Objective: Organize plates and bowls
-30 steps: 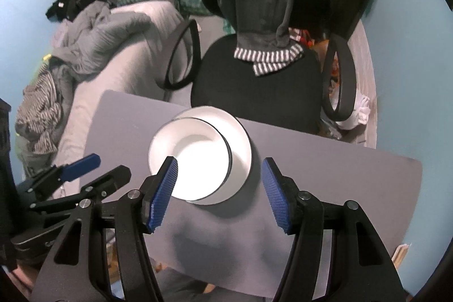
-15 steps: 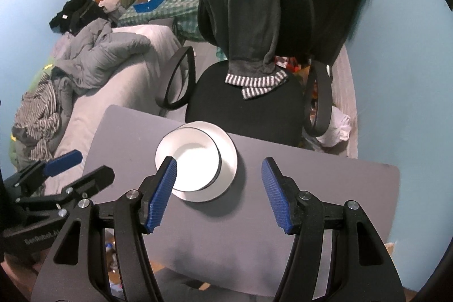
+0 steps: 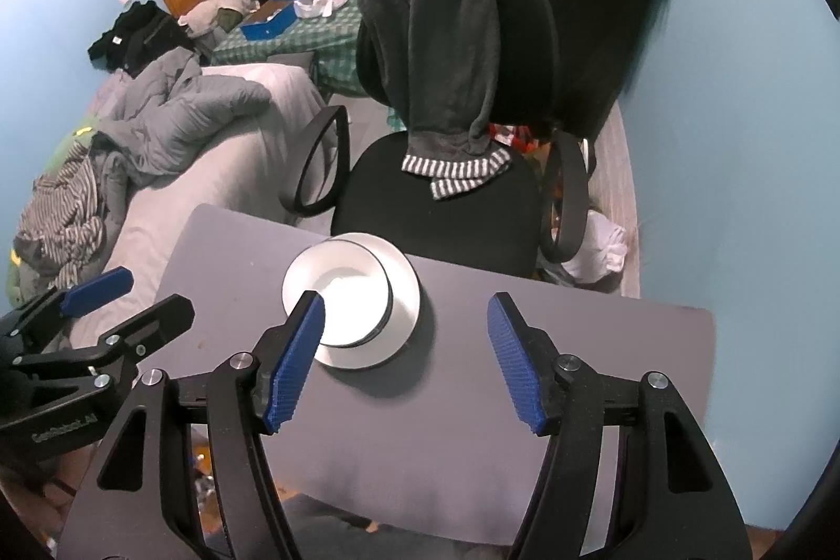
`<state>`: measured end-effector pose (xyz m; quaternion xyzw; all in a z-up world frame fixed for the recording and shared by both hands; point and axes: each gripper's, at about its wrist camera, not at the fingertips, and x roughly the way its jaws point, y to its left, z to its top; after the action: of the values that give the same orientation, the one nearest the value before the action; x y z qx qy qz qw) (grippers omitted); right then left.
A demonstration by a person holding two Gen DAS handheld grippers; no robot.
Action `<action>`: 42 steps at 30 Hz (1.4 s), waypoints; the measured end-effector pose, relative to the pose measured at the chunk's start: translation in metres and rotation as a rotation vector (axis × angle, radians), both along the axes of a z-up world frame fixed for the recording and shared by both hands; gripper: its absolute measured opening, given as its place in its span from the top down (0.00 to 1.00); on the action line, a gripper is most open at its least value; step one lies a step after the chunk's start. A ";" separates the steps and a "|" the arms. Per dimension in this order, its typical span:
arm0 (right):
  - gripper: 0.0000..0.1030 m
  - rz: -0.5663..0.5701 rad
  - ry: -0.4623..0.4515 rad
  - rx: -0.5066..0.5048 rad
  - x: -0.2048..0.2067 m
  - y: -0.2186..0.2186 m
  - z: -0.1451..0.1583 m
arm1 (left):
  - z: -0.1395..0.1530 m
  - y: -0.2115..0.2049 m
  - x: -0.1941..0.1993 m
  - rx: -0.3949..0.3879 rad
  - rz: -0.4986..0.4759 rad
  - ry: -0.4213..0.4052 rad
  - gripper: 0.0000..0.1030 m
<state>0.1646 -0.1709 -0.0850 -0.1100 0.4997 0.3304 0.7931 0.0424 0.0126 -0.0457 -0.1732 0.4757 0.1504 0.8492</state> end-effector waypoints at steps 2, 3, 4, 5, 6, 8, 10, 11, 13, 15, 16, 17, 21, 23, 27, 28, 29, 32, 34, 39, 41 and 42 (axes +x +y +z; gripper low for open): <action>0.38 -0.003 0.005 0.004 -0.002 -0.002 0.002 | 0.001 -0.003 0.000 0.008 -0.008 0.008 0.22; 0.38 -0.004 0.006 0.004 -0.003 -0.003 0.002 | 0.002 -0.004 0.000 0.008 -0.009 0.006 0.22; 0.38 -0.003 0.004 0.003 -0.003 -0.003 0.002 | 0.004 -0.005 -0.001 0.009 -0.009 0.002 0.22; 0.38 -0.001 0.005 0.004 -0.003 -0.003 0.002 | 0.006 -0.006 -0.002 0.009 -0.007 -0.004 0.22; 0.38 0.000 0.004 0.003 -0.003 -0.003 0.002 | 0.009 -0.007 -0.003 0.008 -0.006 -0.011 0.22; 0.38 -0.002 0.004 0.004 -0.004 -0.004 0.001 | 0.012 -0.008 -0.005 0.008 -0.004 -0.025 0.22; 0.38 0.000 0.009 0.005 -0.005 -0.005 0.002 | 0.015 -0.009 -0.006 0.012 -0.001 -0.029 0.22; 0.38 0.001 0.011 0.007 -0.006 -0.005 0.002 | 0.016 -0.010 -0.006 0.015 0.001 -0.030 0.22; 0.38 0.005 0.016 0.009 -0.007 -0.006 0.002 | 0.014 -0.012 -0.006 0.020 -0.001 -0.023 0.22; 0.38 0.007 0.016 0.012 -0.009 -0.008 0.003 | 0.013 -0.014 -0.005 0.023 -0.007 -0.013 0.22; 0.38 0.009 0.015 0.013 -0.010 -0.008 0.002 | 0.013 -0.015 -0.006 0.026 -0.008 -0.011 0.22; 0.38 0.010 0.014 0.013 -0.010 -0.008 0.003 | 0.013 -0.015 -0.007 0.027 -0.008 -0.012 0.22; 0.38 0.011 0.010 0.010 -0.011 -0.009 0.003 | 0.015 -0.015 -0.008 0.024 0.006 -0.015 0.22; 0.38 0.009 0.014 0.013 -0.011 -0.008 0.003 | 0.015 -0.015 -0.009 0.019 0.007 -0.015 0.22; 0.38 0.007 0.016 0.012 -0.011 -0.009 0.003 | 0.016 -0.016 -0.010 0.023 0.003 -0.013 0.22; 0.38 0.006 0.016 0.013 -0.011 -0.008 0.003 | 0.016 -0.016 -0.011 0.025 0.001 -0.013 0.22; 0.38 0.005 0.017 0.013 -0.011 -0.009 0.004 | 0.017 -0.017 -0.013 0.026 -0.001 -0.017 0.22; 0.38 0.006 0.016 0.011 -0.011 -0.009 0.003 | 0.017 -0.017 -0.013 0.026 -0.001 -0.016 0.22; 0.38 0.006 0.017 0.011 -0.011 -0.010 0.003 | 0.017 -0.018 -0.014 0.022 0.001 -0.016 0.22; 0.38 0.007 0.016 0.011 -0.012 -0.011 0.003 | 0.018 -0.019 -0.017 0.016 0.001 -0.014 0.22; 0.38 0.007 0.018 0.010 -0.011 -0.011 0.002 | 0.018 -0.019 -0.018 0.008 -0.002 -0.012 0.22; 0.38 0.006 0.018 0.010 -0.011 -0.011 0.002 | 0.018 -0.020 -0.019 0.006 -0.002 -0.010 0.22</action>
<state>0.1539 -0.1821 -0.0828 -0.1043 0.5048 0.3362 0.7882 0.0238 -0.0071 -0.0274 -0.1710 0.4713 0.1503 0.8521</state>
